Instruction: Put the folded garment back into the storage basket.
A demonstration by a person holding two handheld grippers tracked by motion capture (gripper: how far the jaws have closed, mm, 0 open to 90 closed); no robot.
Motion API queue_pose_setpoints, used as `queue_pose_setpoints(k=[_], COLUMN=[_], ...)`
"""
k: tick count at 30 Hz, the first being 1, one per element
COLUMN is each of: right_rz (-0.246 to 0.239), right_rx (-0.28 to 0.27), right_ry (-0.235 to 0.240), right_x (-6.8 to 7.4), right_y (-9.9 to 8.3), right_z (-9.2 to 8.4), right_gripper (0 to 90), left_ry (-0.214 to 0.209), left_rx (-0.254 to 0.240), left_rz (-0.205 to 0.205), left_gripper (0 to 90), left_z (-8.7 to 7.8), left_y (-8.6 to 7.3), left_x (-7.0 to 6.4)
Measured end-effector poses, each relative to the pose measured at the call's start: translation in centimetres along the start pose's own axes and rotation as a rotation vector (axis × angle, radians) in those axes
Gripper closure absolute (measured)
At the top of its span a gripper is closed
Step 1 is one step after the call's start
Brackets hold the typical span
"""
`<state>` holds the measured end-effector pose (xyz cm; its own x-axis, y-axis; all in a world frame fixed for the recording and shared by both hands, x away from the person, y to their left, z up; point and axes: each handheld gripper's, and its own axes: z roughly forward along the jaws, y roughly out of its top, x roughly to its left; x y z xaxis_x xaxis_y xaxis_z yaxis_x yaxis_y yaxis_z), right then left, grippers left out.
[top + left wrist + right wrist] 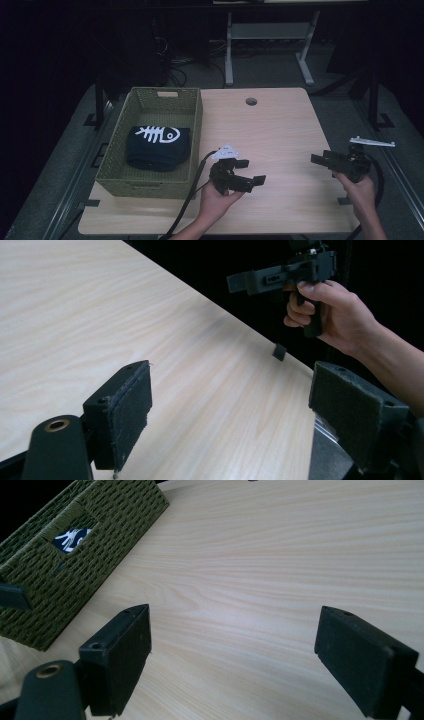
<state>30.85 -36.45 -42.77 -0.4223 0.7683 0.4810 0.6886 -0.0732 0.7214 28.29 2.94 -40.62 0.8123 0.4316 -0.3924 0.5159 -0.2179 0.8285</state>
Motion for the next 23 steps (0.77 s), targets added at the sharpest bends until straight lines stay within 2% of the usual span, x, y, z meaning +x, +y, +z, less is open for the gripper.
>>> queue_pose_setpoints(k=[8,10,13,16,20,22,23], right_rz=[-0.001,0.005,0.026,0.020,0.008,0.007,0.007], right_rx=[-0.004,-0.007,-0.012,-0.018,-0.041,-0.068,-0.068], right_ry=[-0.014,-0.010,-0.001,-0.006,-0.014,-0.023,-0.023], right_x=[-0.1,-0.1,0.0,0.3,1.0,1.7,1.7], right_y=[-1.8,-2.4,-3.3,-4.2,-5.5,-6.6,-6.6], right_z=[-0.6,-0.8,-0.9,-1.0,-1.0,-1.0,-1.0], right_gripper=[14.7,14.7,14.8,14.7,14.7,14.6,14.6], left_ry=[0.001,-0.003,-0.026,-0.033,-0.030,-0.025,-0.019], left_rx=[0.025,0.029,0.023,0.023,0.022,0.018,0.010], left_rz=[0.034,0.035,0.006,0.013,0.030,0.049,0.061], left_gripper=[17.0,17.0,16.9,17.0,17.0,17.0,17.0], left_z=[-0.2,-0.2,-0.3,-0.3,-0.5,-0.7,-0.9], left_y=[-1.8,-2.2,-2.6,-3.1,-3.5,-3.7,-3.8], left_x=[-0.5,-0.8,-0.9,-1.2,-1.5,-1.7,-1.8])
